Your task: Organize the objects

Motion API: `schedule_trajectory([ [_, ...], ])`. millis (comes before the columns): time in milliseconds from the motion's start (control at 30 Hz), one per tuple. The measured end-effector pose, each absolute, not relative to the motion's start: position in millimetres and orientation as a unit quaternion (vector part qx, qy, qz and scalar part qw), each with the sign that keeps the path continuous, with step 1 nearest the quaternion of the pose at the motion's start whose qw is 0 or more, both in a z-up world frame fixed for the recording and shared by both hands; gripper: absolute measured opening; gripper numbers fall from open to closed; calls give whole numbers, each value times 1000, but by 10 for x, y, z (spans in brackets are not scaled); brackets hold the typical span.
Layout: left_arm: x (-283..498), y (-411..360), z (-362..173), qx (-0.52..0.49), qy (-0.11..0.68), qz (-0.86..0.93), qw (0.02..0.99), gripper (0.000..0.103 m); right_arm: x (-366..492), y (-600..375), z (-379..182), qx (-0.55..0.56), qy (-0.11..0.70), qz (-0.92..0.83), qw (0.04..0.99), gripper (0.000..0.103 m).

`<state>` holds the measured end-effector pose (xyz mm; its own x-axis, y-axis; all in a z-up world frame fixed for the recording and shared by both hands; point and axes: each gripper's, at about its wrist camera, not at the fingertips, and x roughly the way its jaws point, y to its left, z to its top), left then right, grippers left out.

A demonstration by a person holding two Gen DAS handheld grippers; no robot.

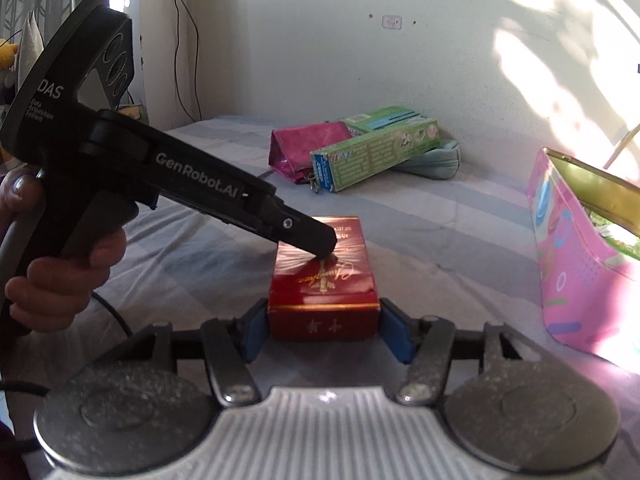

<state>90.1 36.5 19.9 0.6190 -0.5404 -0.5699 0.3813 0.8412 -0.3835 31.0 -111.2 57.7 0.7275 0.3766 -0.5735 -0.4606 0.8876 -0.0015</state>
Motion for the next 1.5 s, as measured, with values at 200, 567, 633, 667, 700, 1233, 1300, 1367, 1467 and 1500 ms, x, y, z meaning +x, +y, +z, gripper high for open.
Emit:
schedule_trajectory([
  [200,1000,-184,721,-70,298,-302,903,53,109,-1415,859,-97,198,150,964,57],
  [567,1499,-1534,965,-2,271,-358,894,53,315,-2529,1054,-26,179,29,983,57],
  [633,1584,-1711,936,10,277,-353,894,53,448,-2612,988,-21,183,16,983,57],
  [667,1621,-1783,918,14,280,-352,893,53,505,-2647,949,-20,184,9,983,57],
  [700,1651,-1851,902,18,283,-351,892,53,560,-2681,916,-19,185,0,983,58],
  [1233,1447,-1900,871,101,272,-237,927,54,751,-2856,688,26,176,-103,979,73],
  [1300,1353,-1791,884,109,265,-218,933,54,666,-2821,726,37,169,-99,980,73],
  [1367,1258,-1677,882,115,257,-200,939,54,547,-2770,762,49,162,-96,981,73],
  [1467,1143,-1523,864,116,252,-184,943,54,413,-2711,820,64,153,-93,982,73],
  [1500,1092,-1467,847,116,251,-179,944,54,372,-2690,835,68,151,-91,982,73],
])
